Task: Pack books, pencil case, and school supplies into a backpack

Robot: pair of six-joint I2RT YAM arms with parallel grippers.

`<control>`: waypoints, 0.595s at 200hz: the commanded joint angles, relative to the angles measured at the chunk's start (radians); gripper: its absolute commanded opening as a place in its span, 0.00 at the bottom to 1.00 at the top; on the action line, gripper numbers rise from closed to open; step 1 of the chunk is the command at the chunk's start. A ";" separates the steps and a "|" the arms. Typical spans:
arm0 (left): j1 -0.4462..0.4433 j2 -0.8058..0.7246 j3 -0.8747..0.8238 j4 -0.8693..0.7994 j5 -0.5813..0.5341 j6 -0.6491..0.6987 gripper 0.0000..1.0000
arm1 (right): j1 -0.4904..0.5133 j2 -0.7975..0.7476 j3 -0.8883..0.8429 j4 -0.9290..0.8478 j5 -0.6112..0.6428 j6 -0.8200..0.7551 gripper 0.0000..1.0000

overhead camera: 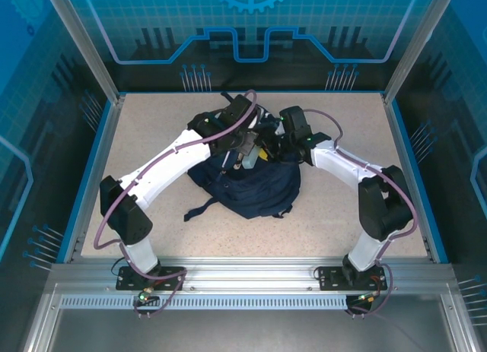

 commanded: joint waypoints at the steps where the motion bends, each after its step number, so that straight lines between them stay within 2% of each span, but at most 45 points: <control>1: 0.005 -0.045 0.071 0.100 0.037 -0.024 0.03 | 0.009 -0.028 0.041 -0.099 0.000 -0.067 0.68; 22: 0.010 -0.059 0.042 0.121 0.056 -0.011 0.03 | 0.009 -0.084 0.031 -0.209 0.013 -0.152 0.69; 43: 0.009 -0.058 0.031 0.126 0.070 -0.003 0.04 | 0.004 -0.138 -0.015 -0.279 0.030 -0.182 0.66; 84: 0.009 -0.062 0.008 0.145 0.090 0.002 0.04 | 0.011 -0.169 -0.100 -0.234 -0.011 -0.157 0.48; 119: 0.009 -0.064 0.005 0.150 0.102 -0.003 0.03 | 0.054 -0.094 -0.044 -0.229 -0.019 -0.161 0.35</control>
